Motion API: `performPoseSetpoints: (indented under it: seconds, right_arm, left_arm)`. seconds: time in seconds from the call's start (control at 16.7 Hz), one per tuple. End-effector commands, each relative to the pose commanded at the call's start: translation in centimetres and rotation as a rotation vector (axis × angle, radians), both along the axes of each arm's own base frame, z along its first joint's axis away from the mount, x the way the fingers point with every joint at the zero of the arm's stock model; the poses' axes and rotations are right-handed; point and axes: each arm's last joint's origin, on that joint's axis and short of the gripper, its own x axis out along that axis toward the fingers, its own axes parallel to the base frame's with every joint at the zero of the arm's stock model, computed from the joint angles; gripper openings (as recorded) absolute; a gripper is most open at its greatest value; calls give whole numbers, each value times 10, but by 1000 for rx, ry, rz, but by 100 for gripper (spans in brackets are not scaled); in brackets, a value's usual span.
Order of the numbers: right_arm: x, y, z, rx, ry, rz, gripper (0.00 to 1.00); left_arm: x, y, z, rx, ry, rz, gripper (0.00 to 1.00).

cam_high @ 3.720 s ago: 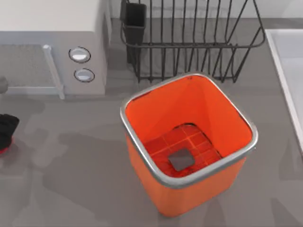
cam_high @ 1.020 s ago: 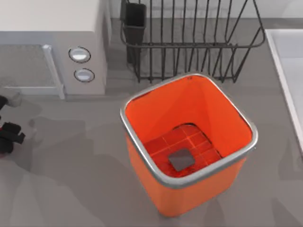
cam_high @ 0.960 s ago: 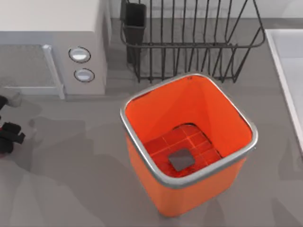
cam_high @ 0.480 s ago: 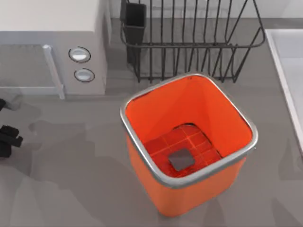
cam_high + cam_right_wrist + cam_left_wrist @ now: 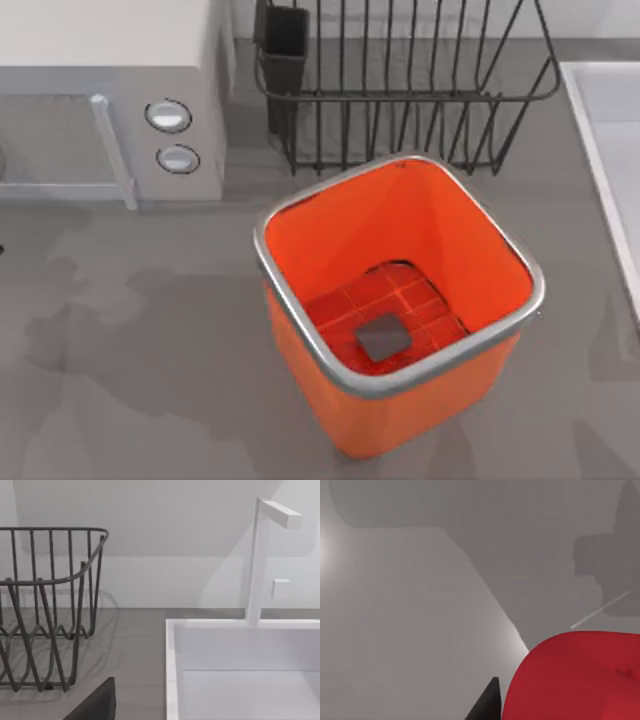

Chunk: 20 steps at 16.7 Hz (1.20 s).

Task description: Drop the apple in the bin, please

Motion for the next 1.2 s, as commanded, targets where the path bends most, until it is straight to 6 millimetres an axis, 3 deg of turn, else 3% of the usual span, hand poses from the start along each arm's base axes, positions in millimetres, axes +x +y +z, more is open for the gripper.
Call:
performPoseSetpoints:
  seconds: [0.18, 0.36, 0.9, 1.08, 1.2]
  right_arm:
    - [0, 0, 0, 0, 0, 0, 100]
    - [0, 0, 0, 0, 0, 0, 100]
    - [0, 0, 0, 0, 0, 0, 100]
    - [0, 0, 0, 0, 0, 0, 100]
    - [0, 0, 0, 0, 0, 0, 100]
  left_arm:
    - [2, 0, 33, 8, -18, 18, 0]
    - [12, -2, 51, 13, -24, 43, 0]
    - [20, -4, 57, 15, -26, 64, 0]
    - [26, -22, 62, 7, -42, 71, 0]
    - [34, -52, 69, -2, -62, 79, 0]
